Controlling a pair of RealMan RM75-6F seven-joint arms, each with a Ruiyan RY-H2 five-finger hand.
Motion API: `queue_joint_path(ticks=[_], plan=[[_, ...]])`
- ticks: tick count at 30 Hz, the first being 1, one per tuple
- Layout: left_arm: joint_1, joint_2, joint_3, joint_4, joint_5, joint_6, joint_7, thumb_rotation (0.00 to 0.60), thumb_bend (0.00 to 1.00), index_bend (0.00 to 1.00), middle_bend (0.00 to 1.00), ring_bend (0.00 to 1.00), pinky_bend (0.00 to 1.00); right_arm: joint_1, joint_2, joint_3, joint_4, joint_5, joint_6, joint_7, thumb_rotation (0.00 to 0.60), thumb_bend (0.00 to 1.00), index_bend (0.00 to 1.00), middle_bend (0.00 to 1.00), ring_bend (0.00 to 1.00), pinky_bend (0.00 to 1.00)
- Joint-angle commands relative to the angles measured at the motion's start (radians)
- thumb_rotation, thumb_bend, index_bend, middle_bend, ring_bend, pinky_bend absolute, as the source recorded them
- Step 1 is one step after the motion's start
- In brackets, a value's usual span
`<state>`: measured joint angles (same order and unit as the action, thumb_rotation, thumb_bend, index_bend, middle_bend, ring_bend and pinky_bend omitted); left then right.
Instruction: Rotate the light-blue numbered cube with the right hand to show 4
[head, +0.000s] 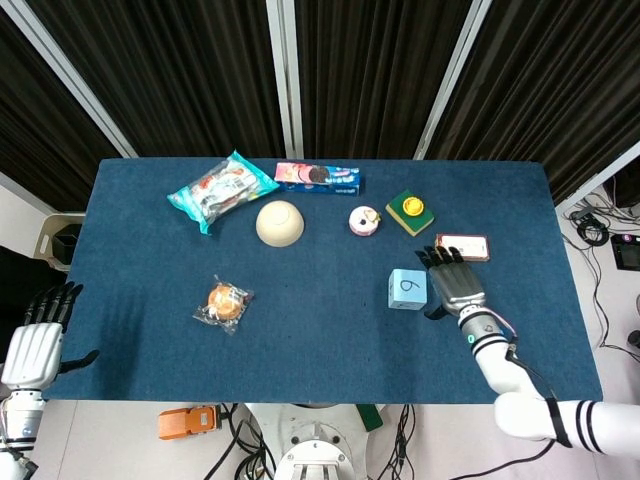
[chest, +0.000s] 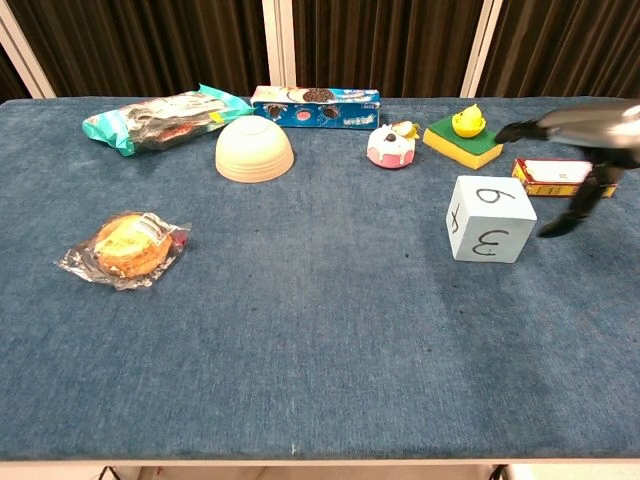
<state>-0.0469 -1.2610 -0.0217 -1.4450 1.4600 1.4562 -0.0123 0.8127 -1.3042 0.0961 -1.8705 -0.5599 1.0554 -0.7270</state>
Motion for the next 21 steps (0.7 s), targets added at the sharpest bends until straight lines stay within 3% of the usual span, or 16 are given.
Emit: queue_joint_path(ticks=[1,14,18,21], plan=[[0.002,-0.001,0.001,0.006,-0.002,0.0,-0.005,0.6,0.03,0.05,0.02,0.0,0.0,0.071,-0.076,0.017,-0.012,0.103,0.06,-0.084,0.527,0.26,0.15,0.12,0.01,0.07],[0.007,-0.01,0.002,0.027,-0.009,-0.002,-0.023,0.6,0.03,0.05,0.02,0.0,0.0,0.143,-0.169,0.033,0.091,0.243,0.07,-0.146,0.527,0.27,0.24,0.2,0.06,0.08],[0.008,-0.012,0.003,0.03,-0.01,-0.003,-0.025,0.6,0.03,0.05,0.02,0.0,0.0,0.145,-0.185,0.037,0.119,0.242,0.066,-0.133,0.561,0.29,0.33,0.26,0.11,0.09],[0.009,-0.013,0.003,0.03,-0.011,-0.003,-0.025,0.6,0.03,0.05,0.02,0.0,0.0,0.137,-0.199,0.044,0.146,0.216,0.066,-0.102,0.6,0.36,0.45,0.34,0.19,0.13]])
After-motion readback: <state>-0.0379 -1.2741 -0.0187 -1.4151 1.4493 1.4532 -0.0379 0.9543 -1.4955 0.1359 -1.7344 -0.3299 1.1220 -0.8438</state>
